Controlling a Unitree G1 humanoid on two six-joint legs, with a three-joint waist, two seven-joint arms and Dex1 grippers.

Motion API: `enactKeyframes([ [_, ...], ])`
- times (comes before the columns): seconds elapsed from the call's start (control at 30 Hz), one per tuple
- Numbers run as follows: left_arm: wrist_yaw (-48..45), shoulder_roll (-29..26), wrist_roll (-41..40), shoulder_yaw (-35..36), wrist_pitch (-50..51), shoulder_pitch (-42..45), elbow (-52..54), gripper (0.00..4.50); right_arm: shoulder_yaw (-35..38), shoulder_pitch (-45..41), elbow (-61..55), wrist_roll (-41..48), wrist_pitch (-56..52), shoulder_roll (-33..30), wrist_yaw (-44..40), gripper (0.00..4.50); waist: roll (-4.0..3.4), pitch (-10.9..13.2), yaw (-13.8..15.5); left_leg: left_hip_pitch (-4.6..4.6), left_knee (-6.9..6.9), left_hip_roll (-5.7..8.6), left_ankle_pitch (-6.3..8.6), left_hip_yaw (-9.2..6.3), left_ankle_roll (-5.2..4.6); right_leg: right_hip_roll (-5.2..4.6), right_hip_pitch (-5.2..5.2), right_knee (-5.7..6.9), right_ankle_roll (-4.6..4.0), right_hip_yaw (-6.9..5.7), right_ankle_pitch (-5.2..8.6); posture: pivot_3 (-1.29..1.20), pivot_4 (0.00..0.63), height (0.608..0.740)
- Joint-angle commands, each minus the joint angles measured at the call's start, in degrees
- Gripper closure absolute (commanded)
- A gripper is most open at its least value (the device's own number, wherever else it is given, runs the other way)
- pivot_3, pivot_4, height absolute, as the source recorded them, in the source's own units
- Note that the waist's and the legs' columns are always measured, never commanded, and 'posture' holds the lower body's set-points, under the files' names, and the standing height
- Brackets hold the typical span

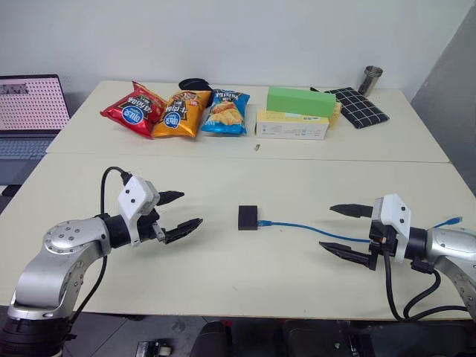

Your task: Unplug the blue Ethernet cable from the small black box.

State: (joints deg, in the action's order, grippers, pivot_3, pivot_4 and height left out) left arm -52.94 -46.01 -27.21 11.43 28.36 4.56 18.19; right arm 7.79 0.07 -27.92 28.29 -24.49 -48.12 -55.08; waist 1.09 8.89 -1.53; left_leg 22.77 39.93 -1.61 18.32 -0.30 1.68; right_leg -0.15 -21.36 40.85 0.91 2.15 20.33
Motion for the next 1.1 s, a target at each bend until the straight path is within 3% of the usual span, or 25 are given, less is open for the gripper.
enactKeyframes([
  [0.03, -1.53, -1.18, 0.26, -0.02, -2.04, -0.54, 2.02, 0.00, 1.47, -0.26, -1.38, 1.13, -0.25, -0.65, -0.39, 0.03, 0.00, 0.00, 0.00, 0.00, 0.00, 0.00, 0.00, 0.00, 0.00, 0.00, 0.00, 0.00, 0.00, 0.00, 0.00, 0.00, 0.150, 0.740],
  [0.47, -1.09, -0.83, 2.66, -2.72, -1.96, -0.18, 1.72, 0.00, -1.72, -1.66, -1.40, -0.91, -0.55, 0.14, 1.19, 0.03, 0.00, 0.00, 0.00, 0.00, 0.00, 0.00, 0.00, 0.00, 0.00, 0.00, 0.00, 0.00, 0.00, 0.01, 0.00, 0.00, 0.150, 0.740],
  [0.73, -7.75, -0.96, -0.01, -6.17, -3.52, 2.65, 0.88, 0.00, -12.74, -10.72, 4.77, -6.57, -2.86, 3.80, 3.07, 0.03, 0.00, 0.00, 0.01, 0.00, 0.01, 0.01, -0.01, 0.00, 0.01, 0.01, -0.01, 0.00, 0.00, 0.00, 0.00, 0.00, 0.150, 0.740],
  [1.0, -12.69, -2.55, 1.41, -10.17, -4.61, 4.37, 1.11, 0.00, -26.20, -21.89, 18.86, -16.03, 2.21, 12.34, 1.27, 0.03, -0.03, 0.03, -0.20, 0.03, 0.01, -0.01, -0.02, 0.02, 0.04, 0.03, -0.10, 0.03, 0.00, 0.03, 0.00, 0.00, 0.150, 0.740],
  [1.1, -13.00, -2.43, 1.67, -10.58, -4.98, 5.00, 0.59, 0.00, -28.07, -25.22, 24.38, -18.08, 4.53, 15.52, 0.79, 0.03, -0.04, 0.04, -0.16, 0.02, 0.02, -0.01, -0.03, 0.02, 0.05, 0.04, -0.09, 0.03, 0.00, 0.01, 0.00, 0.00, 0.150, 0.740],
])
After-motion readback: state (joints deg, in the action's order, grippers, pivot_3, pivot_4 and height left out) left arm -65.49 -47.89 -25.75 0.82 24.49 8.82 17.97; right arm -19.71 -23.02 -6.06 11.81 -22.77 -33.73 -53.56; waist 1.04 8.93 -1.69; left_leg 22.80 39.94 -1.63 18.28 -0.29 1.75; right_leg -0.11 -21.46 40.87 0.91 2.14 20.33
